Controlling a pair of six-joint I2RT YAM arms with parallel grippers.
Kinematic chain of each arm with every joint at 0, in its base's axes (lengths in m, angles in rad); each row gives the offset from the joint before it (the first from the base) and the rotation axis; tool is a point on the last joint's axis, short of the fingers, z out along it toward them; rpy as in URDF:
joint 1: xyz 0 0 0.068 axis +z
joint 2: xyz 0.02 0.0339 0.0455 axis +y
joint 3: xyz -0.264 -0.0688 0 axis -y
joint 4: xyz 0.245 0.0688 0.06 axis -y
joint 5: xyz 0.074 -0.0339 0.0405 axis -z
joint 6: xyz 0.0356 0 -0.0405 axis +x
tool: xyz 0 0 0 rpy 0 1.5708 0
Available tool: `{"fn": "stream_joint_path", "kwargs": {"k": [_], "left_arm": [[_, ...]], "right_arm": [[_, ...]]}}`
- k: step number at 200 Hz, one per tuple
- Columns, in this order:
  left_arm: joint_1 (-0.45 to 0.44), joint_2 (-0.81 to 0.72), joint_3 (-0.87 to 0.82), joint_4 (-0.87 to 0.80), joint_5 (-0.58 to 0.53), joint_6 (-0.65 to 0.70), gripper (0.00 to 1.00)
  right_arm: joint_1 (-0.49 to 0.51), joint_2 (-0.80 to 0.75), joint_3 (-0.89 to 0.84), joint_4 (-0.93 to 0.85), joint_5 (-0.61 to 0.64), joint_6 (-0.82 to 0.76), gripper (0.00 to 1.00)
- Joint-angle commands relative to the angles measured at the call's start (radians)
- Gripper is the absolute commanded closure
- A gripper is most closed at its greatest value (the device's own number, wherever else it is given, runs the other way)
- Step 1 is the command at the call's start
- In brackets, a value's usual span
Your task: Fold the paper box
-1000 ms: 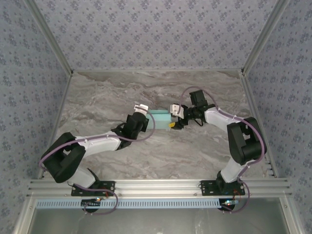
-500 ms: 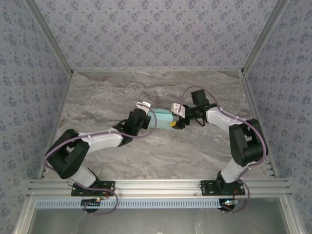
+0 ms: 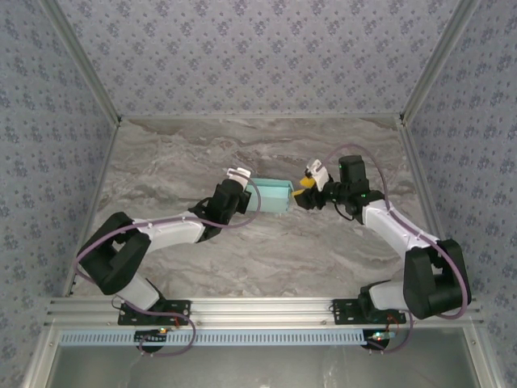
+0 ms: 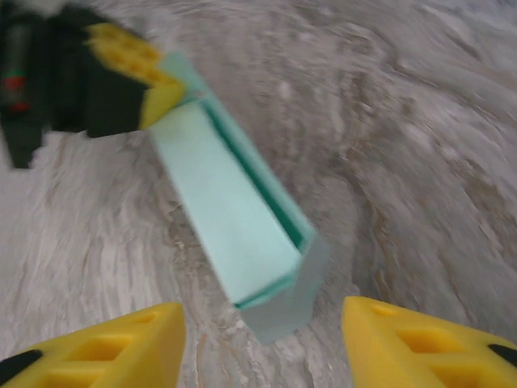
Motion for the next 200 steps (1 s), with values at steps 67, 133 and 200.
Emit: {"fn": "stream_joint_path", "kwargs": {"k": [67, 133, 200], "left_arm": [[-0.001, 0.052, -0.015, -0.156, 0.018, -0.044, 1.0], [-0.001, 0.049, -0.007, -0.166, 0.02, -0.062, 1.0], [-0.001, 0.054, -0.007, -0.168, 0.018, -0.07, 1.0]], "right_arm": [[0.14, -0.02, 0.018, -0.021, 0.336, 0.383, 0.57], [0.202, 0.084, 0.128, -0.082, 0.463, 0.344, 0.67], [0.233, 0.143, 0.195, -0.16, 0.551, 0.308, 0.65]]}}
